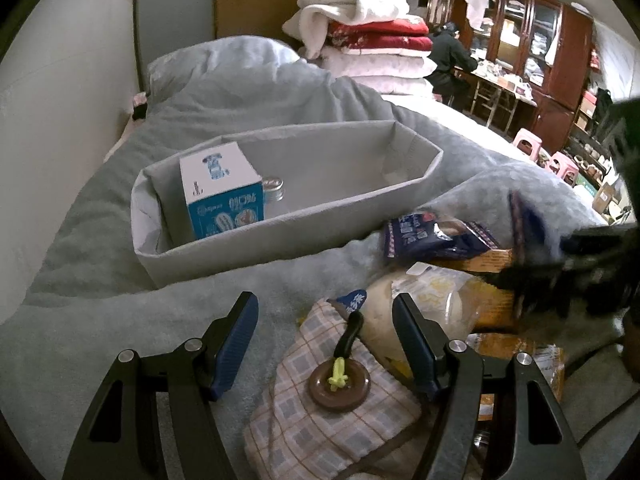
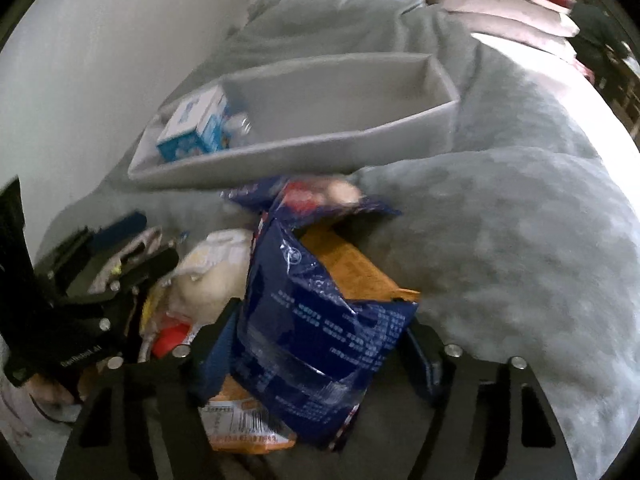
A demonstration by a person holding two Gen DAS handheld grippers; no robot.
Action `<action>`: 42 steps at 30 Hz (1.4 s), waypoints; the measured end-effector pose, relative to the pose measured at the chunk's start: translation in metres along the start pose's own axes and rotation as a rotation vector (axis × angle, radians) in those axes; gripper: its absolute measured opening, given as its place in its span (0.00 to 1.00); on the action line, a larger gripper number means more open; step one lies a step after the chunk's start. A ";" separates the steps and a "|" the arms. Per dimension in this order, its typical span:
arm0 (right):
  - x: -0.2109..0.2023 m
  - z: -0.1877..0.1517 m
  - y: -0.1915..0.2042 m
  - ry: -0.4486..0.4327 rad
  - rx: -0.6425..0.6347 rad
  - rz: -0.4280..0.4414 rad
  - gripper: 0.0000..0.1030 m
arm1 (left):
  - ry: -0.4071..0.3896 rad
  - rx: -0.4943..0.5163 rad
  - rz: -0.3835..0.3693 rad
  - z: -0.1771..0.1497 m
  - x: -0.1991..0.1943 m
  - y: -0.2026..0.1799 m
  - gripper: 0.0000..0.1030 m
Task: Organize objects
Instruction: 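Grasp the dark blue snack bag on the pile with the right tool, then lift the blue bag with the right tool toward the left tool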
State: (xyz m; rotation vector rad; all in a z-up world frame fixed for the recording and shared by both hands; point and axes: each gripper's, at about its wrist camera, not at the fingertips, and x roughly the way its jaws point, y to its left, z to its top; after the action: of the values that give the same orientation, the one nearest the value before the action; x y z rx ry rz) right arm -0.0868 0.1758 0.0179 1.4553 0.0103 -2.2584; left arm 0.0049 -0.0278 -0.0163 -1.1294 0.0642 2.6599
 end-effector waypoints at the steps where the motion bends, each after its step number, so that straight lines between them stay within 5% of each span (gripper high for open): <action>1: -0.002 0.008 0.001 -0.022 0.008 0.003 0.65 | -0.014 0.011 0.006 0.000 -0.003 -0.002 0.67; 8: -0.041 0.009 -0.024 -0.211 0.153 0.158 0.63 | -0.170 0.125 0.000 0.002 -0.044 -0.033 0.67; 11: -0.040 0.012 -0.041 -0.222 0.269 0.287 0.63 | -0.218 0.220 -0.114 0.009 -0.061 -0.056 0.67; 16: -0.040 0.008 -0.068 -0.257 0.477 0.592 0.63 | -0.174 0.346 -0.327 0.039 -0.065 -0.096 0.67; 20: -0.035 0.031 -0.060 -0.247 0.490 0.670 0.63 | -0.164 0.362 -0.328 0.067 -0.061 -0.113 0.67; 24: -0.028 0.049 -0.048 -0.233 0.479 0.765 0.63 | -0.153 0.265 -0.273 0.090 -0.051 -0.102 0.62; 26: -0.023 0.058 -0.045 -0.226 0.470 0.764 0.63 | -0.140 0.178 -0.298 0.098 -0.048 -0.090 0.51; 28: -0.017 0.064 -0.045 -0.218 0.469 0.773 0.63 | -0.126 0.136 -0.281 0.100 -0.044 -0.083 0.25; 29: -0.013 0.065 -0.045 -0.217 0.476 0.780 0.63 | -0.117 0.124 -0.273 0.100 -0.041 -0.081 0.20; 36: -0.005 0.059 -0.049 -0.191 0.488 0.737 0.65 | -0.078 0.098 -0.228 0.092 -0.030 -0.080 0.13; 42: 0.003 0.045 -0.056 -0.174 0.473 0.722 0.69 | -0.034 0.103 -0.265 0.082 -0.025 -0.083 0.12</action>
State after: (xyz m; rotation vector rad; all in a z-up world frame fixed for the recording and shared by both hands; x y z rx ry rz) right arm -0.1479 0.2139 0.0225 1.1832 -0.9942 -1.8150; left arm -0.0160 0.0588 0.0635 -0.9852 0.0422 2.4121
